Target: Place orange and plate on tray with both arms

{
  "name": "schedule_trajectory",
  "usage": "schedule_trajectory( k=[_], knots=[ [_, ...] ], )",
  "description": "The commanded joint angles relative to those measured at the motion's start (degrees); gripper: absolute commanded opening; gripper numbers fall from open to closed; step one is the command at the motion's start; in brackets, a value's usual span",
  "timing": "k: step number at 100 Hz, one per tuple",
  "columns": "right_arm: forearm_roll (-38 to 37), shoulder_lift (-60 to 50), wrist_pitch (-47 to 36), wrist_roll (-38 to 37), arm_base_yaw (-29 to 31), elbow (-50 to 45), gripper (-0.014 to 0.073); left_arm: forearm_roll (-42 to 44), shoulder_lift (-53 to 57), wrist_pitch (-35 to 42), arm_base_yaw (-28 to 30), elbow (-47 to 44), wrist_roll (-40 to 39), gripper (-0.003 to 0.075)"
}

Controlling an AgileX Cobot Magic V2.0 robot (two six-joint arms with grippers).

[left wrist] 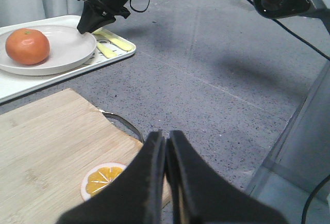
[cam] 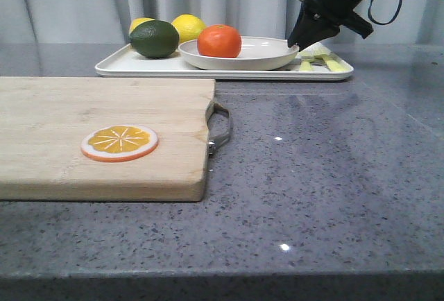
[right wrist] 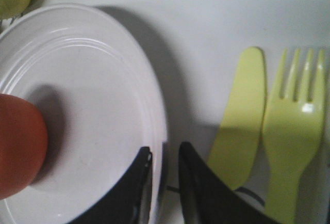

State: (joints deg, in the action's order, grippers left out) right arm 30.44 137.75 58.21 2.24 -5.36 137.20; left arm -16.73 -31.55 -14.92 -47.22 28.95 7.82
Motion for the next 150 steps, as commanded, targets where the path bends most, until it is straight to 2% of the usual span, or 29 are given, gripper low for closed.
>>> schedule_trajectory(
  k=[1,13,55,62,79,103,150],
  knots=[
    [-1.6,-5.4,-1.1,0.5,0.4,1.9,0.0164,-0.4,-0.1,4.1,-0.2,1.4,0.2,-0.0020],
    [-5.0,-6.4,0.5,0.5,0.4,1.9,0.0164,-0.4,-0.1,4.1,-0.2,1.4,0.2,-0.0020],
    [-4.6,-12.1,7.7,3.4,-1.4,1.9,0.0159,-0.4,-0.1,4.1,-0.2,1.4,0.2,-0.0020],
    [-4.7,-13.4,8.9,4.7,-2.1,1.9,0.0115,-0.4,-0.1,4.1,-0.2,1.4,0.2,-0.0020],
    [-4.8,-16.8,10.5,5.8,-4.3,1.9,-0.0074,-0.4,-0.1,3.3,-0.2,1.4,0.2,-0.0020],
    [-4.8,-22.0,13.3,8.5,-6.8,1.9,-0.0067,-0.4,-0.1,2.6,-0.2,1.4,0.2,-0.0020],
    [-4.8,-37.8,14.1,8.7,-8.1,0.6,-0.0067,-0.4,-0.1,3.1,-0.2,1.4,0.2,-0.0020]
  ],
)
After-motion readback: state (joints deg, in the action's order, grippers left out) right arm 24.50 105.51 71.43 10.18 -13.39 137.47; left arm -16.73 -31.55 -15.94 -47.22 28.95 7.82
